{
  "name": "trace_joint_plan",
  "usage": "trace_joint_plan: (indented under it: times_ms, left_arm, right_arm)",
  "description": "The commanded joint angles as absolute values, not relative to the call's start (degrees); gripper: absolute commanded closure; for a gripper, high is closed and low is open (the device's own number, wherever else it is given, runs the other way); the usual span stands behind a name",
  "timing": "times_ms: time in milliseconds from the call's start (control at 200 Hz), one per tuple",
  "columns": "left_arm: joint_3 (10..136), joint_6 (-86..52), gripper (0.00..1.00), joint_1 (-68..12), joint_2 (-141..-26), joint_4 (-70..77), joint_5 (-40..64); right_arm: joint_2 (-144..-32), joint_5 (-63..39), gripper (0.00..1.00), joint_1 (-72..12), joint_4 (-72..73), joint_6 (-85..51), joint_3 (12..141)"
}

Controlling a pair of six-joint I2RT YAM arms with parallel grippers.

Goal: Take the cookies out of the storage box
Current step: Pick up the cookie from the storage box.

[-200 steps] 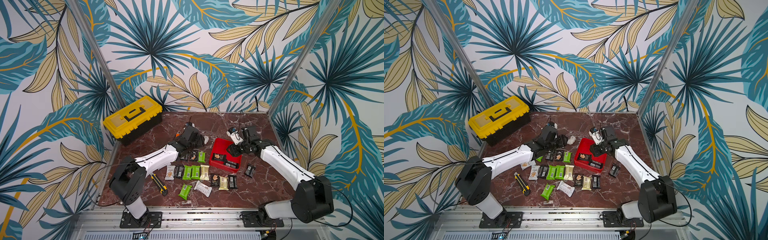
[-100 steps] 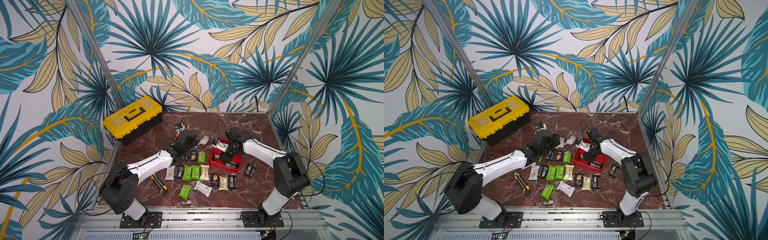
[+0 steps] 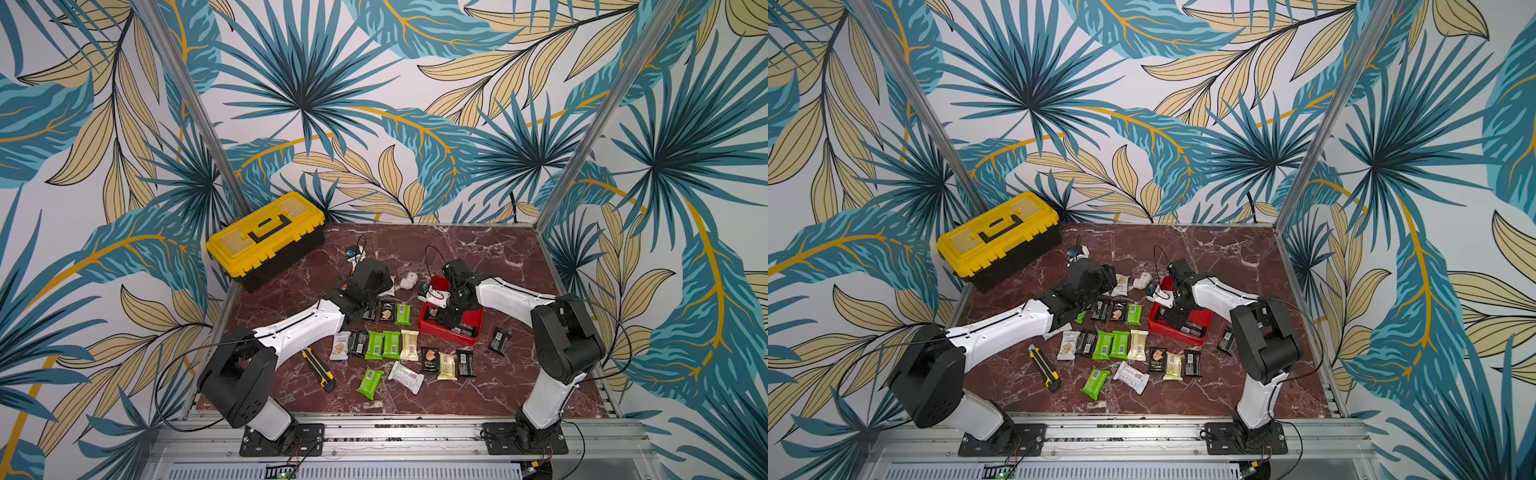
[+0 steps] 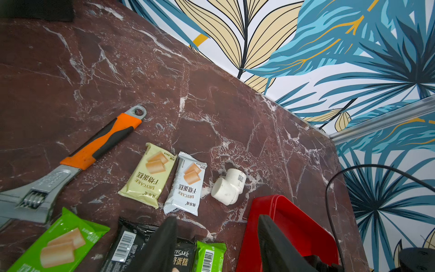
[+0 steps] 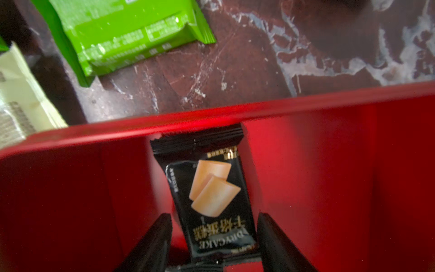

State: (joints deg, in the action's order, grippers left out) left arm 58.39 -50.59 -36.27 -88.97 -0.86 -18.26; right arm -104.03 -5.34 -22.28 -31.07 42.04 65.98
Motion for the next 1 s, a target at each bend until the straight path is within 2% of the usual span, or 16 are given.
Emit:
trace_joint_plan:
  times_ms: [0,356,566,741,997]
  left_arm:
    - [56.78,-50.45,0.41,-35.86,-89.04,0.35,-19.18]
    - [57.83,-49.65,0.41,-35.69,-89.45,-0.09,-19.34]
    - [57.73,-49.39,0.41,-35.61,-89.04,-0.79,-19.51]
    - [57.63,-49.19,0.41,-35.62,-88.93,-0.88,-19.49]
    - [57.68,-48.12,0.41,-35.67,-88.16,-0.97,-19.51]
  right_arm:
    - [-105.41,-4.33,0.37,-22.76,-30.39,43.24,67.26]
    - [-108.66,-2.4,0.44,-22.8,-29.66,42.12,69.02]
    - [-109.6,-2.1,0.53,-22.8,-30.32,41.47,70.05]
    - [-108.58,-2.66,0.59,-22.78,-30.39,40.45,69.83]
    - [-104.0,-3.87,0.64,-22.85,-30.41,38.02,69.0]
